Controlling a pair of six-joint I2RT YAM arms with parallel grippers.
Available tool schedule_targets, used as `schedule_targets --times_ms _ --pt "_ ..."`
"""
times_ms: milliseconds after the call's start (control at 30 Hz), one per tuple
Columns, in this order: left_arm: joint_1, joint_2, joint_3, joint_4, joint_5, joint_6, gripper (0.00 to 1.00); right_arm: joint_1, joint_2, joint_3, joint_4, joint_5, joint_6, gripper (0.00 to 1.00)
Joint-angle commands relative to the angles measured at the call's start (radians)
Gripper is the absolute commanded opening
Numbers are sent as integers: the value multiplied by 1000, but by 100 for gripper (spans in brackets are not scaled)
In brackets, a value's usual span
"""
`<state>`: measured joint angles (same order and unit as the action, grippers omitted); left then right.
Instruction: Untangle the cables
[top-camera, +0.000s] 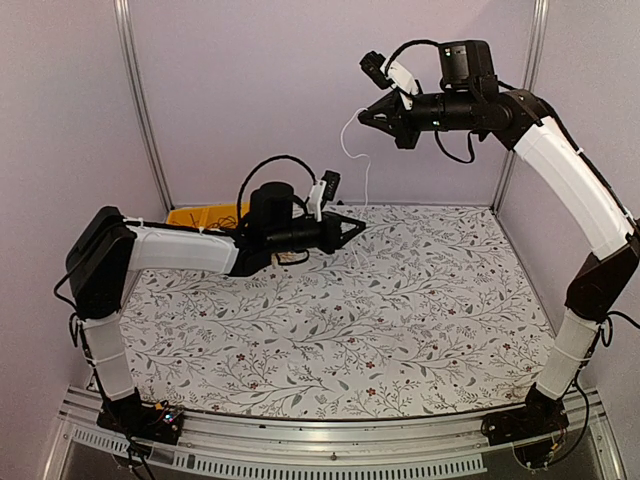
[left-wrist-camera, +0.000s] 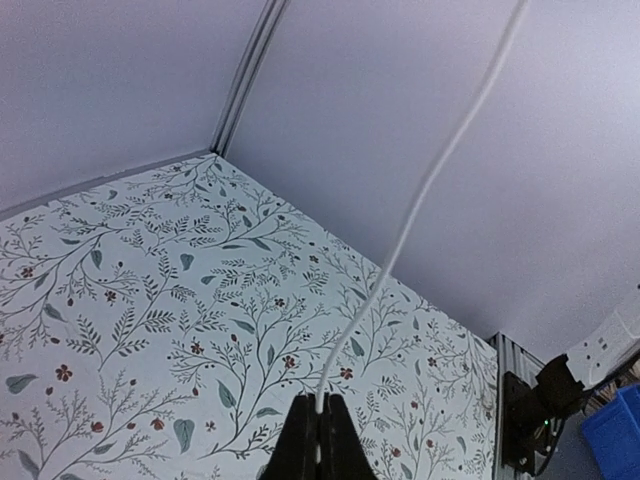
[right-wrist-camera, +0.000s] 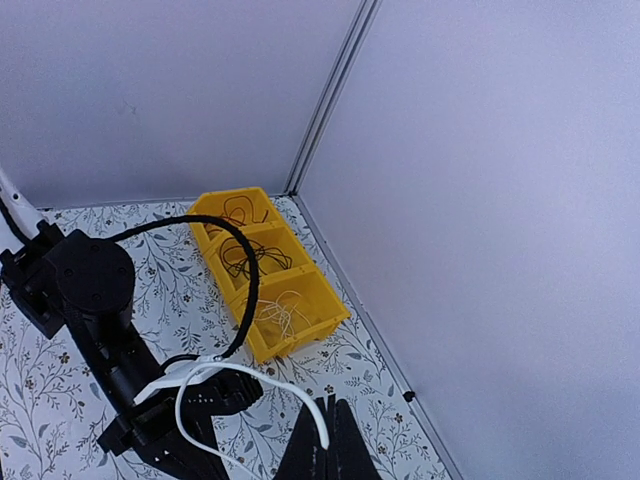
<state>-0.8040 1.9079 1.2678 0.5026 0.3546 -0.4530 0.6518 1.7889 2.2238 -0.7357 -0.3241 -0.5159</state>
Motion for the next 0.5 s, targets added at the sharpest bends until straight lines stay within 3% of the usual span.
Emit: schedule_targets --times_ms 0,100,167,200,333,467 --pt "5 -43 -5 47 8 3 0 -7 14 -16 18 29 17 0" --pt "18 -109 -36 60 -6 -17 0 -83 38 -33 28 17 68 1" --pt "33 -149 -50 68 -6 -43 0 -146 65 -43 29 8 116 35" --pt "38 -167 -51 68 -7 -57 0 -170 77 -52 26 -7 130 44" --pt "60 -213 -31 57 -39 -106 0 -204 94 -91 -35 -133 99 54" --pt "85 -222 9 57 -77 -149 0 -205 28 -243 -43 -291 42 54"
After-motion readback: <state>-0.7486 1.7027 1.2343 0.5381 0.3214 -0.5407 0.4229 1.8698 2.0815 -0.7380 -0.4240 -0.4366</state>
